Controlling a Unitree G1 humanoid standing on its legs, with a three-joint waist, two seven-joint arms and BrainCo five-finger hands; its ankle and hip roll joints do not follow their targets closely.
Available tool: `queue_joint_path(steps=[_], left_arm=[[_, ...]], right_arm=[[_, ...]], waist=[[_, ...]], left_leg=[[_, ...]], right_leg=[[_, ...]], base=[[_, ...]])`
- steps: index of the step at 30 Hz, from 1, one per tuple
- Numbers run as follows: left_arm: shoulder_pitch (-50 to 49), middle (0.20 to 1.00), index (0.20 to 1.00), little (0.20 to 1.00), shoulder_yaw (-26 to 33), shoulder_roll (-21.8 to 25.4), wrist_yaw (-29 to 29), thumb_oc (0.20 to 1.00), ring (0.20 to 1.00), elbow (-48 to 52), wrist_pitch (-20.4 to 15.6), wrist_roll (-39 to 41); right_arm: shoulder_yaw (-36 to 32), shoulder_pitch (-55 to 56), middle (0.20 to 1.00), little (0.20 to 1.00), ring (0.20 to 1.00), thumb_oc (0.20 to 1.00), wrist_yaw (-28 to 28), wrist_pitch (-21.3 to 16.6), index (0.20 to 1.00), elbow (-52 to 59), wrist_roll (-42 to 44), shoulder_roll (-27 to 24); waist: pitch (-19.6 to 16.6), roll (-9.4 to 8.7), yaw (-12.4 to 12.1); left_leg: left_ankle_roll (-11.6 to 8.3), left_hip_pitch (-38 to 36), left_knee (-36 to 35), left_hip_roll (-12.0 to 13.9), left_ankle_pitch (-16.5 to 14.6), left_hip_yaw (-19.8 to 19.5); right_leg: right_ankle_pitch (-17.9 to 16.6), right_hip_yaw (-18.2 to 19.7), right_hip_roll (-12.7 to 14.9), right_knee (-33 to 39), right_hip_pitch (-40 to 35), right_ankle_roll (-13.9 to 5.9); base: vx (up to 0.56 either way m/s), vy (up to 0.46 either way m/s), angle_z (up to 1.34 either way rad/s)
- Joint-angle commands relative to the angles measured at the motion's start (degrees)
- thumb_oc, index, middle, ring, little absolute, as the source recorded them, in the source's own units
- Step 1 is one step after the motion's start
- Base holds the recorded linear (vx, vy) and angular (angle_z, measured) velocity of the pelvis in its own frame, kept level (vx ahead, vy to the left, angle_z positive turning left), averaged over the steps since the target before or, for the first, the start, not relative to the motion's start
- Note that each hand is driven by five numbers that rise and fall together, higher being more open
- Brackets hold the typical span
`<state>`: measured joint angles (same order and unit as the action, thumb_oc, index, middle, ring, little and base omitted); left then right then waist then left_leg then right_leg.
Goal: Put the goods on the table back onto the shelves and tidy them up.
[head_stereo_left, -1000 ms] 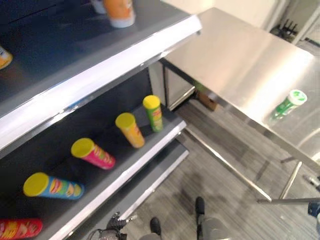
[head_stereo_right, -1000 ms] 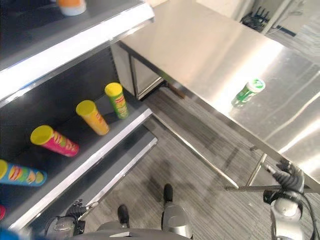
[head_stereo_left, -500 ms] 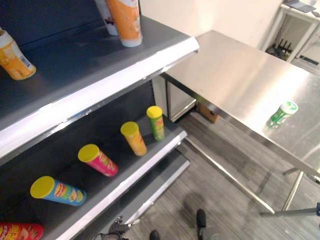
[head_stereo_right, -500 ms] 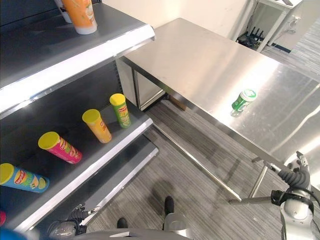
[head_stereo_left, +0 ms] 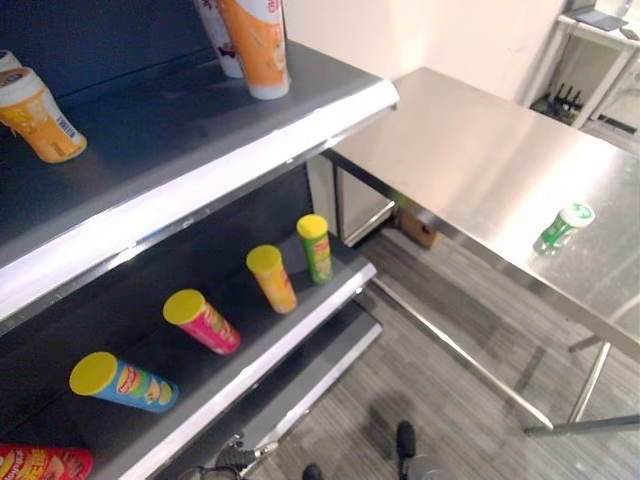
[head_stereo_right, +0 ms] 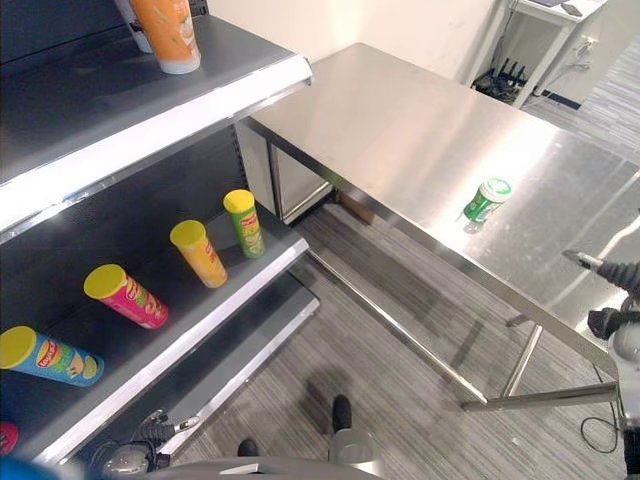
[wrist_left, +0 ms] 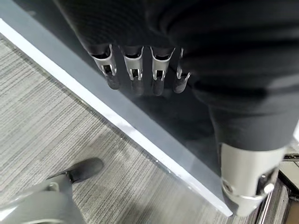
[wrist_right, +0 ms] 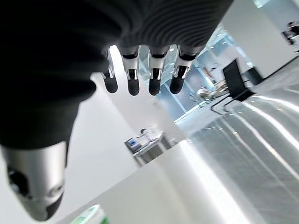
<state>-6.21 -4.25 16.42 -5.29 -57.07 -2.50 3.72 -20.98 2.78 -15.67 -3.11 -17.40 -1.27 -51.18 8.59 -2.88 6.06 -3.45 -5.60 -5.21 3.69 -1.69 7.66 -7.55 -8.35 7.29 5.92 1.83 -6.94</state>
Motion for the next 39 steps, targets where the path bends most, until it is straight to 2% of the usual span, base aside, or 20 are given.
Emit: queue_joint_path(steps=[1,11,19,28,39], left_arm=[[3.4,1.000,1.000,1.000,-1.0,2.4,0.3,1.000,1.000,-2.5,-1.4,0.4],[2.4,1.000,1.000,1.000,-2.0,3.4,1.1,1.000,1.000,-2.0,-1.5,1.9],[1.8,1.000,1.000,1.000,-2.3,3.6,1.0,1.000,1.000,-0.7,-1.9,3.0],[1.4,1.000,1.000,1.000,-3.0,2.9,0.5,1.000,1.000,-0.4,-1.8,3.1],[1.3,1.000,1.000,1.000,-3.6,2.6,0.4,1.000,1.000,-0.1,-1.7,3.1]], right_arm=[[1.7,-5.8,1.000,1.000,1.000,1.000,0.0,-1.7,1.000,-3.3,-0.2,-4.5],[11.1,-12.4,1.000,1.000,1.000,1.000,4.3,-1.5,1.000,-11.6,3.9,-7.6],[16.5,-17.9,1.000,1.000,1.000,1.000,3.7,-0.7,1.000,-13.6,0.4,-10.1],[17.0,-19.5,1.000,1.000,1.000,1.000,1.7,0.0,1.000,-15.4,-1.9,-11.3],[17.5,-21.1,1.000,1.000,1.000,1.000,0.0,0.7,1.000,-16.7,-4.3,-11.6]], waist=[[2.0,-1.36,-2.1],[2.7,-1.14,-3.6],[3.5,0.20,-4.2],[3.9,1.45,-4.3],[4.0,1.94,-4.3]], left_leg=[[-0.40,2.8,5.6,0.3,-5.1,-3.6],[-2.11,3.6,4.9,1.9,-3.5,-4.3],[-3.42,4.6,3.7,3.0,-1.7,-4.7],[-4.28,4.5,2.8,3.9,-0.8,-5.1],[-4.45,4.6,2.7,4.1,-0.7,-5.6]], right_leg=[[8.6,-1.8,3.2,-5.3,-0.5,-4.33],[9.2,-3.8,2.3,-4.2,-1.2,-3.67],[9.5,-5.3,1.3,-2.5,-1.4,-3.15],[10.5,-6.6,0.2,-1.7,-2.3,-2.51],[10.9,-7.0,-0.1,-1.6,-2.5,-2.29]], base=[[0.02,-0.057,0.19],[0.02,-0.070,0.11],[0.02,-0.074,0.06],[0.02,-0.047,0.07],[0.02,-0.015,0.04]])
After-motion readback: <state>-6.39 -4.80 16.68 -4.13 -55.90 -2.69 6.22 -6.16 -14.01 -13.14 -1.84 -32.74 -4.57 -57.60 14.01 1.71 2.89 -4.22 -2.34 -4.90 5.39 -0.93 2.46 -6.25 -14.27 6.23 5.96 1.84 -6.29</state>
